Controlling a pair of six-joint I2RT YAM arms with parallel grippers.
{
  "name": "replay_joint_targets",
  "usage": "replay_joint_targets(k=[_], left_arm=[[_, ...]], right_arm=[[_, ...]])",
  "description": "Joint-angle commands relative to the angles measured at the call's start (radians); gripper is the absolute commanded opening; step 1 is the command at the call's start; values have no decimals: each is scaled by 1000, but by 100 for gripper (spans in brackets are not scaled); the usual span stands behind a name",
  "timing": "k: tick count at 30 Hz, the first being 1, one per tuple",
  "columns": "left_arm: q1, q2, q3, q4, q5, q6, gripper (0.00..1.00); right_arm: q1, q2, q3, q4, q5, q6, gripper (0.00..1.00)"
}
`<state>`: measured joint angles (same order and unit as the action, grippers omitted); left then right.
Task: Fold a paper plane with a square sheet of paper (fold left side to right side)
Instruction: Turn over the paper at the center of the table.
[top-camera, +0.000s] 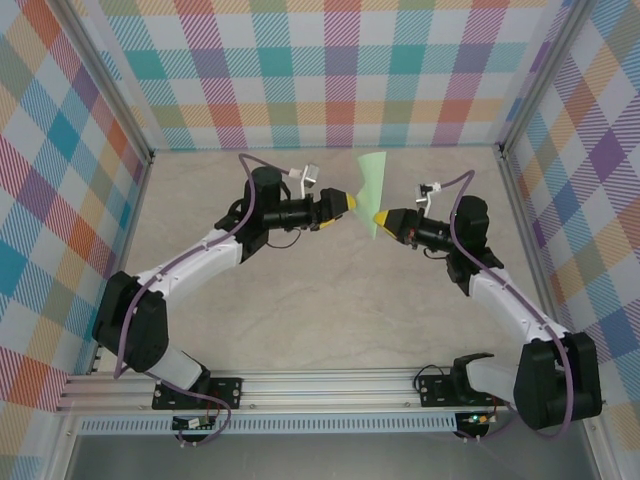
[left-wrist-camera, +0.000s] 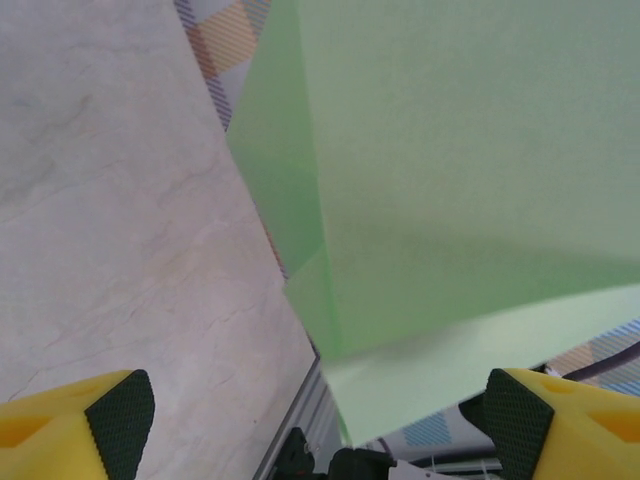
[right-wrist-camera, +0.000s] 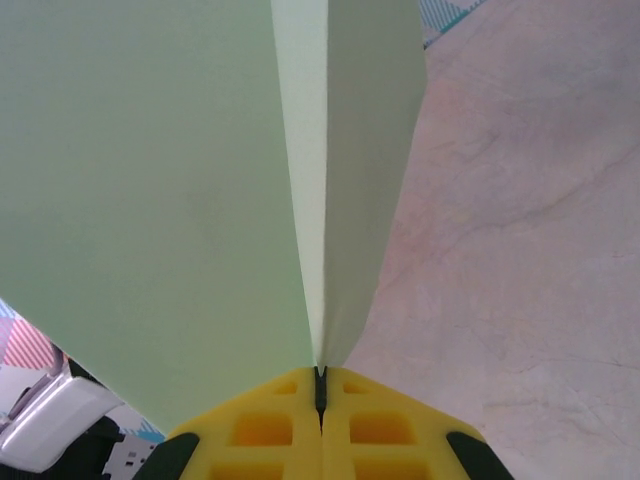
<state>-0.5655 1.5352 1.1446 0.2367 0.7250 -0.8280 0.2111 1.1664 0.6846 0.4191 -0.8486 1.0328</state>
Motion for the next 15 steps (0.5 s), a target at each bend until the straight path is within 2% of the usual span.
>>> replay_joint_targets(k=[1, 15], left_arm=[[-19, 19, 48, 79, 21, -28, 86], [-31, 60, 72, 185, 31, -102, 73]], right_arm=[[14, -29, 30, 42, -30, 18, 4], [58, -33, 48, 43, -42, 42, 6]])
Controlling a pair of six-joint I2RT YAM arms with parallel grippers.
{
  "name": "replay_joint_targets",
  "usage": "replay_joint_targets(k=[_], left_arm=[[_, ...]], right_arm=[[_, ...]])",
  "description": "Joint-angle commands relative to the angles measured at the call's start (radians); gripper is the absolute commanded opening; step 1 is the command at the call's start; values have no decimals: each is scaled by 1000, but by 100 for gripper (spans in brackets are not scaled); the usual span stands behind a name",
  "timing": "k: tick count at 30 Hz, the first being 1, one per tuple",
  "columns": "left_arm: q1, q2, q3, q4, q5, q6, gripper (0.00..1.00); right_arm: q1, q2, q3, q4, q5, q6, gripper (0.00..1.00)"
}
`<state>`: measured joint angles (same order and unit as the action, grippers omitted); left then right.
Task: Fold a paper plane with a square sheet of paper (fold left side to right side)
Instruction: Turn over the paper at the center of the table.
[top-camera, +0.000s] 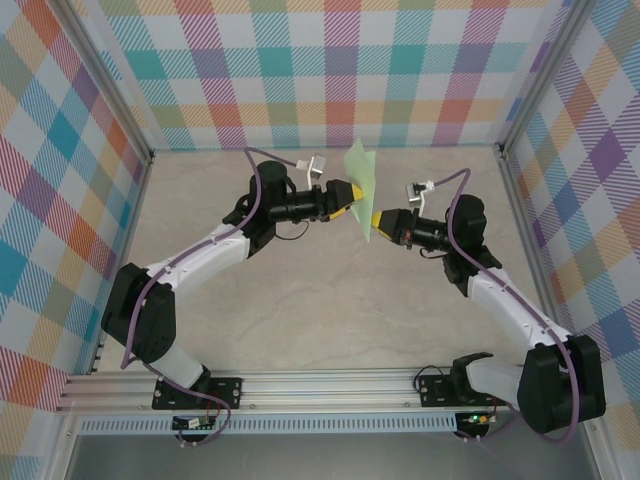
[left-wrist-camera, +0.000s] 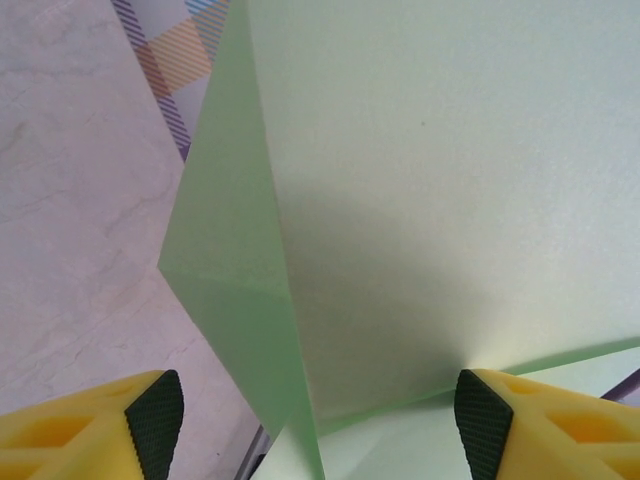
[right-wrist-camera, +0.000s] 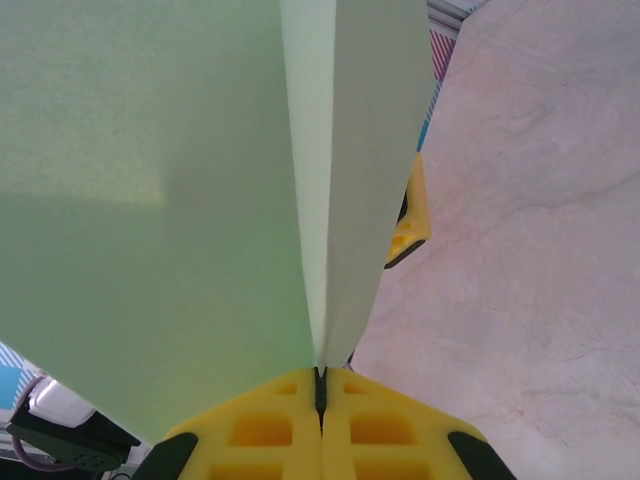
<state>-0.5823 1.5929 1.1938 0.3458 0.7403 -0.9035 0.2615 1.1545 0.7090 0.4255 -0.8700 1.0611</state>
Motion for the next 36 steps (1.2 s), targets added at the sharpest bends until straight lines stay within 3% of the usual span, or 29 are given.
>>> replay_joint_targets(k=[1, 18, 29, 36], left_arm=[[-14, 5, 21, 83, 17, -33, 72], [-7, -7, 12, 137, -14, -60, 61], [-3, -19, 3, 138, -26, -59, 29], [-4, -17, 0, 132, -28, -55, 15]], right_arm=[[8, -20, 23, 36, -23, 15, 6], [10, -63, -7, 27, -51, 77, 6], [10, -73, -39, 18, -59, 92, 7], [10, -79, -36, 7, -53, 93, 11]])
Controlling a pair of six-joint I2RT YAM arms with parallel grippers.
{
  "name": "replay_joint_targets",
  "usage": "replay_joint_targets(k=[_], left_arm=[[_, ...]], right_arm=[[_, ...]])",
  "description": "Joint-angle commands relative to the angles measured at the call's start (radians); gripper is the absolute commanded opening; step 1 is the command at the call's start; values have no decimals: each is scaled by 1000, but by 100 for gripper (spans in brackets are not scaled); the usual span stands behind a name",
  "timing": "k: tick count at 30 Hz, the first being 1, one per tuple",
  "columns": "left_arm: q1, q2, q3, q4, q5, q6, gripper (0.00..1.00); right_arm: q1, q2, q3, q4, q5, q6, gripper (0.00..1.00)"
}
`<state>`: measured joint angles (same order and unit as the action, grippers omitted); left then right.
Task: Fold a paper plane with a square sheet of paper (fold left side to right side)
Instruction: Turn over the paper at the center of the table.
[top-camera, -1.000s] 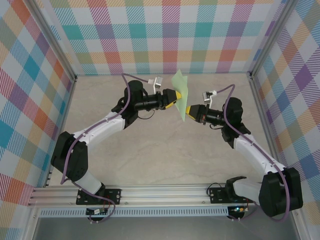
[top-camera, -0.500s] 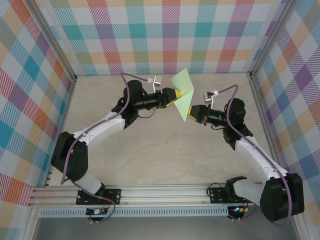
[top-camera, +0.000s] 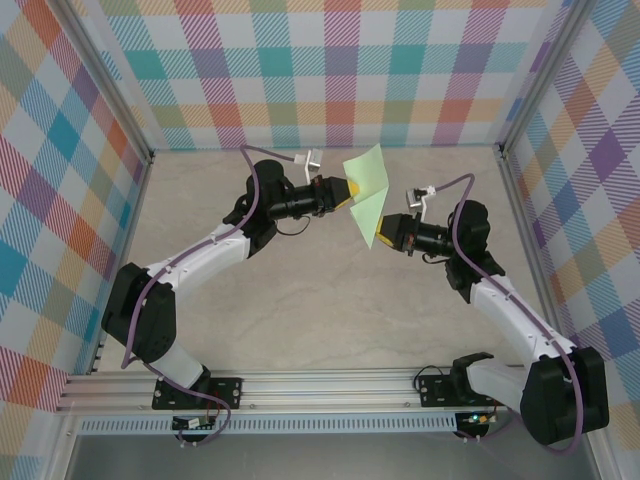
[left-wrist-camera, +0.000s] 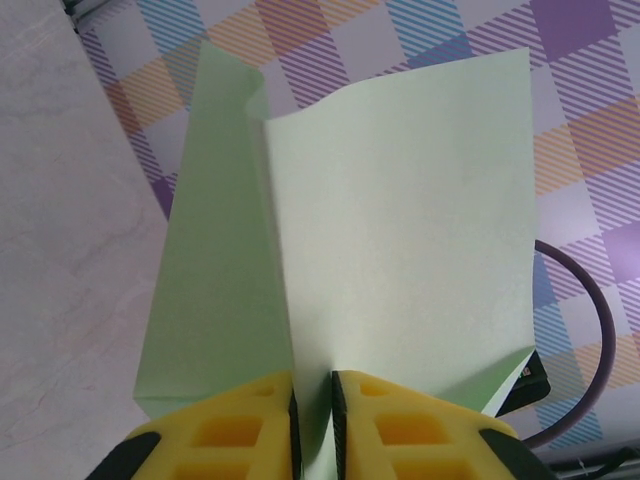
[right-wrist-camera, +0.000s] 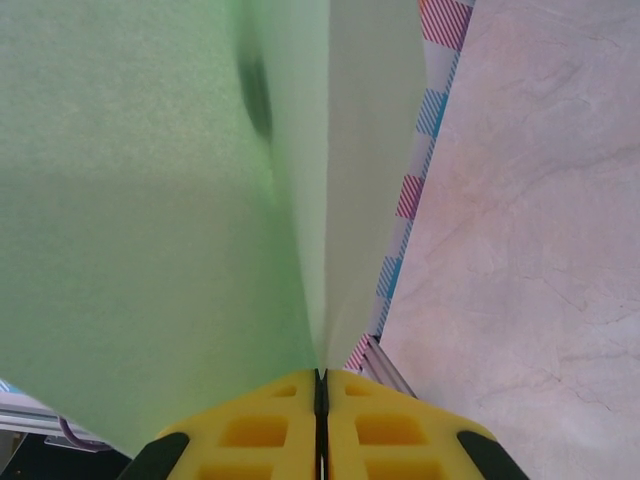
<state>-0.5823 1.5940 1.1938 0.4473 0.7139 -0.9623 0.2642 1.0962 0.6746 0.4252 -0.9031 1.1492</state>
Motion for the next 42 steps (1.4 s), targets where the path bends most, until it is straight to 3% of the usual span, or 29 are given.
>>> replay_joint_targets(k=[1, 7, 11, 13, 17, 20, 28, 34, 42], left_arm=[[-4, -19, -2, 29, -2, 5, 13], [-4, -24, -3, -7, -14, 24, 6], [0, -36, -2, -78, -28, 69, 4], [2, -42, -7, -127, -37, 101, 4], [17, -48, -55, -175, -47, 140, 4], [16, -28, -87, -208, -41, 182, 3], [-18, 123, -164, -81, 23, 177, 4], [-25, 263, -171, 16, 63, 126, 4], [-16, 354, -177, 23, 61, 151, 4]], right_arm=[[7, -21, -1, 6, -18, 2, 12], [7, -36, 9, -65, 1, -42, 27], [3, -81, 41, -279, 65, -175, 41], [-10, -122, 49, -402, 137, -248, 47], [-17, -235, 117, -781, 460, -436, 66], [-19, -290, 137, -898, 588, -527, 71], [-19, -204, 109, -838, 461, -563, 73], [-18, -187, 82, -872, 548, -597, 74], [-18, 42, 53, -856, 447, -633, 74]])
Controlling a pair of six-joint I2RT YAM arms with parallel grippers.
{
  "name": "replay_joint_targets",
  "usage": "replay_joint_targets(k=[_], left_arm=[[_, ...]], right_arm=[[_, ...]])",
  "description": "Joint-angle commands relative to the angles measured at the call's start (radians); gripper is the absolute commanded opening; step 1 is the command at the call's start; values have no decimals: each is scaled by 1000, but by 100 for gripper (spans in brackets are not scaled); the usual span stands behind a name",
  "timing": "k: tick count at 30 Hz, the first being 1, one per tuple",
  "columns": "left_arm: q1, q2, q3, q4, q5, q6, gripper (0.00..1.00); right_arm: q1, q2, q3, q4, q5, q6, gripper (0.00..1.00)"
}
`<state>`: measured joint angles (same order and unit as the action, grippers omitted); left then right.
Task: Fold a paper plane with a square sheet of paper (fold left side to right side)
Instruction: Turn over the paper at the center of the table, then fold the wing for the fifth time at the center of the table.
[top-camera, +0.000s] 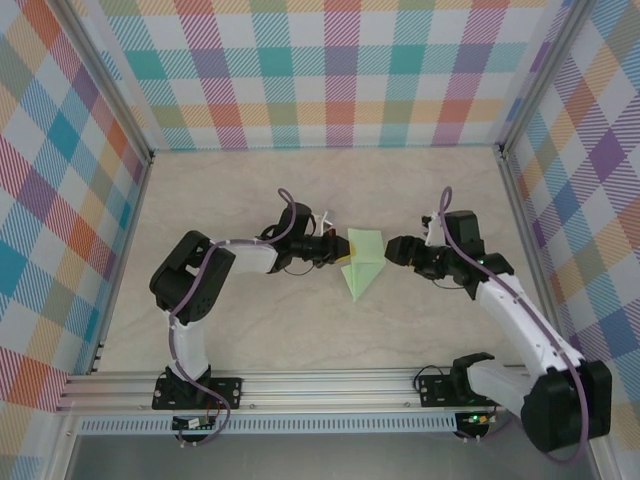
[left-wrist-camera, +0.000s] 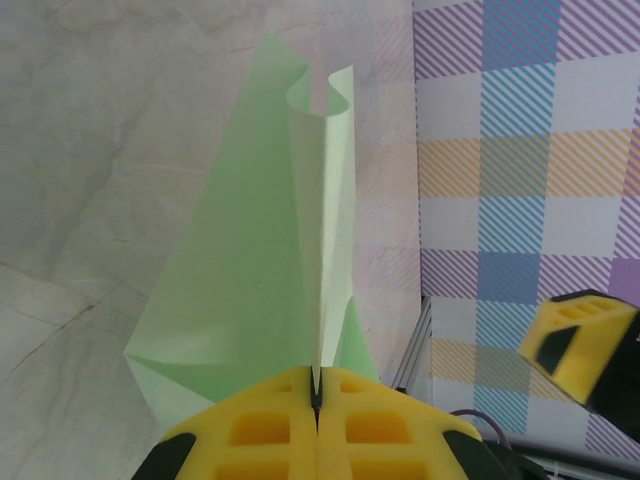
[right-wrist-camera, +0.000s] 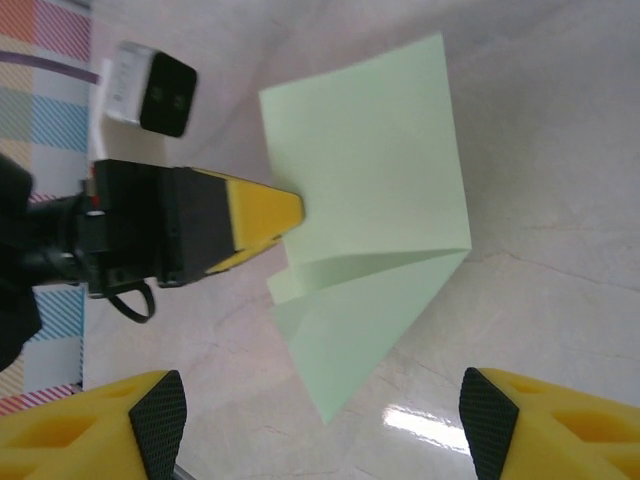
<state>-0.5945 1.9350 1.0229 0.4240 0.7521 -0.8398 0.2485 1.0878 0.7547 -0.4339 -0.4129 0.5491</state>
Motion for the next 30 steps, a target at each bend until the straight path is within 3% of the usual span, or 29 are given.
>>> replay_joint_targets(k=[1, 8, 11, 13, 21, 26, 30], left_arm=[[1, 25, -11, 52, 29, 31, 5], [62, 102, -38, 65, 60, 43, 11], [85, 102, -44, 32, 60, 74, 22], [103, 88, -46, -9, 56, 103, 36], [198, -80, -54, -221, 44, 237, 58], [170, -235, -70, -308, 44, 257, 58], [57, -290, -62, -355, 19, 254, 52]], right_arm=[[-3, 66, -35, 24, -44, -32, 74], [-2, 174, -35, 64, -53, -55, 72], [-2, 180, -40, 59, -33, -60, 72], [-3, 179, -41, 46, -18, -66, 72], [-2, 155, -26, -19, 41, -96, 73], [-2, 144, -20, -37, 80, -91, 72], [-1, 131, -11, -71, 160, -64, 71]])
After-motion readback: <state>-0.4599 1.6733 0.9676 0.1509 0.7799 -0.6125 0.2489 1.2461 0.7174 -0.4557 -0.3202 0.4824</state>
